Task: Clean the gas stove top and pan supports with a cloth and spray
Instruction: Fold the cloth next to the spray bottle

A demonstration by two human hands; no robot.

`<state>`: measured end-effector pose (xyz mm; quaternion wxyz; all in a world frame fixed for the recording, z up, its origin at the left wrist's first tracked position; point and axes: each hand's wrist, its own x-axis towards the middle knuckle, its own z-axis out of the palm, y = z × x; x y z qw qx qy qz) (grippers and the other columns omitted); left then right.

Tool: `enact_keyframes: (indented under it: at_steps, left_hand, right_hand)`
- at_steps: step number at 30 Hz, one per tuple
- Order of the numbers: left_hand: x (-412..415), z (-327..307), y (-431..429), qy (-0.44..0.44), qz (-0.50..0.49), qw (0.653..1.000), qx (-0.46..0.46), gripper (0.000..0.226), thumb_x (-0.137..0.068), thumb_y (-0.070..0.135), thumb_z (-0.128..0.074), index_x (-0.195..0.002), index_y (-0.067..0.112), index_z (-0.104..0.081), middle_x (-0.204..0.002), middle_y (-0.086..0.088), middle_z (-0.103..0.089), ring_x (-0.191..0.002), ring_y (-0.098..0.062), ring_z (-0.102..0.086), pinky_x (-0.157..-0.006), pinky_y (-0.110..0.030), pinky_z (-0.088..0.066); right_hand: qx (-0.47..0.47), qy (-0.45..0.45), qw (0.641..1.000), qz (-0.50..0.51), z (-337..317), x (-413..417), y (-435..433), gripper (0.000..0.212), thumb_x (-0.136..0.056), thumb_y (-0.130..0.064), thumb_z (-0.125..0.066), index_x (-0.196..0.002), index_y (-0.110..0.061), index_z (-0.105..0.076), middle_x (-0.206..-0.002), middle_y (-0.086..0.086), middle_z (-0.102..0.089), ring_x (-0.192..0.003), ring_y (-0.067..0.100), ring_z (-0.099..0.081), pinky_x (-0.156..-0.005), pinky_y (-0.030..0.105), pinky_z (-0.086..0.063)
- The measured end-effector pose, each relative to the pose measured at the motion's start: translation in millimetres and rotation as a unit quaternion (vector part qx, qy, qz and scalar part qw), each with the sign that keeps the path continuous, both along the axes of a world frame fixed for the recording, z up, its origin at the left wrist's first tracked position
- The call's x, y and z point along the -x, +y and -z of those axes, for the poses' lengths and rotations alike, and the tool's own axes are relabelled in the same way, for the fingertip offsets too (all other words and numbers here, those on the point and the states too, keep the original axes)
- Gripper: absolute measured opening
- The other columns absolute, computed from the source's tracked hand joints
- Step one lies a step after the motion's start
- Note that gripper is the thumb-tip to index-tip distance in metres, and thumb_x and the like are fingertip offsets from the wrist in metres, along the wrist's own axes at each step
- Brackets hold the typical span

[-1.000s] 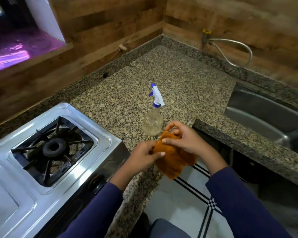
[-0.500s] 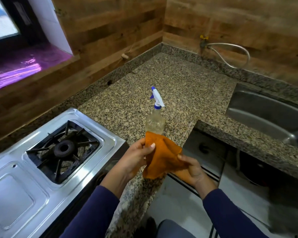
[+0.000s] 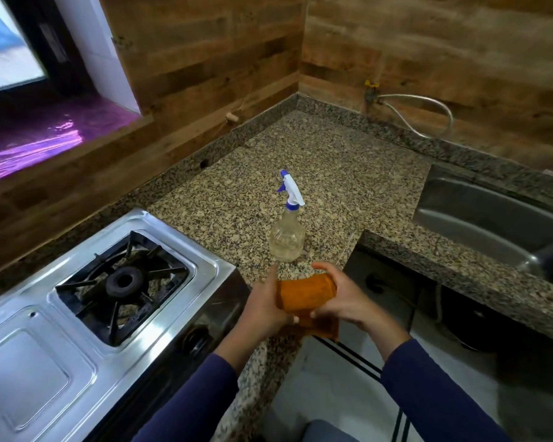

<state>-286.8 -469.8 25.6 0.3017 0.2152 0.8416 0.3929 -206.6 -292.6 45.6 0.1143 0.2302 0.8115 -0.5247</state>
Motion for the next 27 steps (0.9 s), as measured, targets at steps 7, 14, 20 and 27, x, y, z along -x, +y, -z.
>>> enact_keyframes:
  at_steps: [7,14,20,27]
  left_hand:
    - [12,0,-1,0.256,-0.009,0.966,0.036,0.007,-0.08,0.027,-0.071,-0.086,0.024,-0.069,-0.088,0.003,-0.042,-0.094,-0.021,-0.047,-0.069,-0.027,-0.03]
    - [33,-22,-6,0.094,-0.039,0.99,-0.092,0.041,-0.08,0.042,-0.071,-0.064,0.006,-0.061,-0.053,0.0,-0.051,-0.047,-0.011,-0.046,-0.05,-0.027,-0.034]
    - [25,-39,-5,-0.141,-0.22,0.941,-0.213,0.025,-0.087,0.018,-0.071,-0.077,-0.001,-0.06,-0.06,-0.011,-0.048,-0.046,-0.019,-0.052,-0.041,-0.027,-0.045]
    - [28,-34,2,-0.216,-0.338,0.879,-0.258,0.017,-0.087,0.013,-0.07,-0.099,0.003,-0.064,-0.084,-0.017,-0.066,-0.07,-0.029,-0.061,-0.053,-0.031,-0.049]
  right_hand:
    - [-0.13,-0.003,0.988,0.079,-5,24,2,0.018,-0.075,-0.012,-0.073,-0.089,-0.022,-0.07,-0.088,-0.001,-0.063,-0.078,0.016,-0.06,-0.058,0.023,-0.047]
    - [0.032,-0.005,0.979,0.2,-23,76,13,0.029,-0.087,-0.004,-0.06,-0.115,-0.007,-0.068,-0.093,0.001,-0.064,-0.085,0.015,-0.058,-0.067,0.025,-0.044]
    - [0.094,0.091,0.972,0.195,-16,137,8,0.088,-0.084,-0.019,-0.076,-0.154,-0.028,-0.024,-0.151,0.004,-0.04,-0.125,0.026,-0.051,-0.092,0.039,-0.051]
    - [0.027,0.181,0.971,0.15,2,153,25,0.031,-0.099,-0.026,-0.057,-0.128,-0.02,-0.051,-0.101,0.008,-0.062,-0.088,0.026,-0.061,-0.068,0.03,-0.044]
